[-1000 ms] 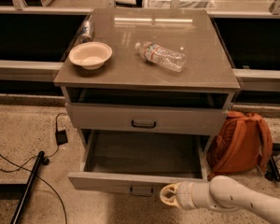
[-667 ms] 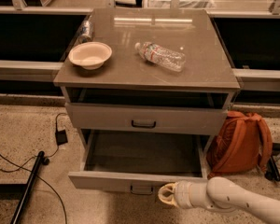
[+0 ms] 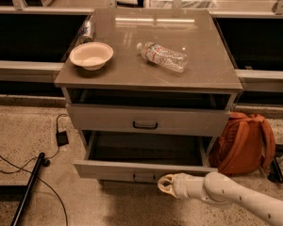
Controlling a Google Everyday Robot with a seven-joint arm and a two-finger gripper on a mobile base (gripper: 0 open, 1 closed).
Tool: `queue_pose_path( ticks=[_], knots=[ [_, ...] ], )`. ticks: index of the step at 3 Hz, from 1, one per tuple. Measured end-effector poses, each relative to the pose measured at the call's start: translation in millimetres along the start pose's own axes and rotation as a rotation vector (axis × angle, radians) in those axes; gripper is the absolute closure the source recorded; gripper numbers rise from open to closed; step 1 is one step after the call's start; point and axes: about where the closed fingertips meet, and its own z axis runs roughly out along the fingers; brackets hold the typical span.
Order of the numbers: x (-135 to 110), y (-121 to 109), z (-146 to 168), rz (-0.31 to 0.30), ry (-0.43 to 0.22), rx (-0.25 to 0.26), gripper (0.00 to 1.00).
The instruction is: Close middle drawer
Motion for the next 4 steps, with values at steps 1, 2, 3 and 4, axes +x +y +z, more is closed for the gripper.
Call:
queue_pose_path(
  ticks=[1,2,3,4],
  knots=[
    [1.4,-25.3,12.9,0.005,-0.022,0.029,1.00],
    [-1.6,-54.4,20.8,0.001,-0.041,0.061,1.00],
    [-4.6,-66.9,26.0,0.000,-0.056,0.073,1.00],
    [-9.2,-90.9,36.8,0.007,-0.098,0.093,1.00]
  ],
)
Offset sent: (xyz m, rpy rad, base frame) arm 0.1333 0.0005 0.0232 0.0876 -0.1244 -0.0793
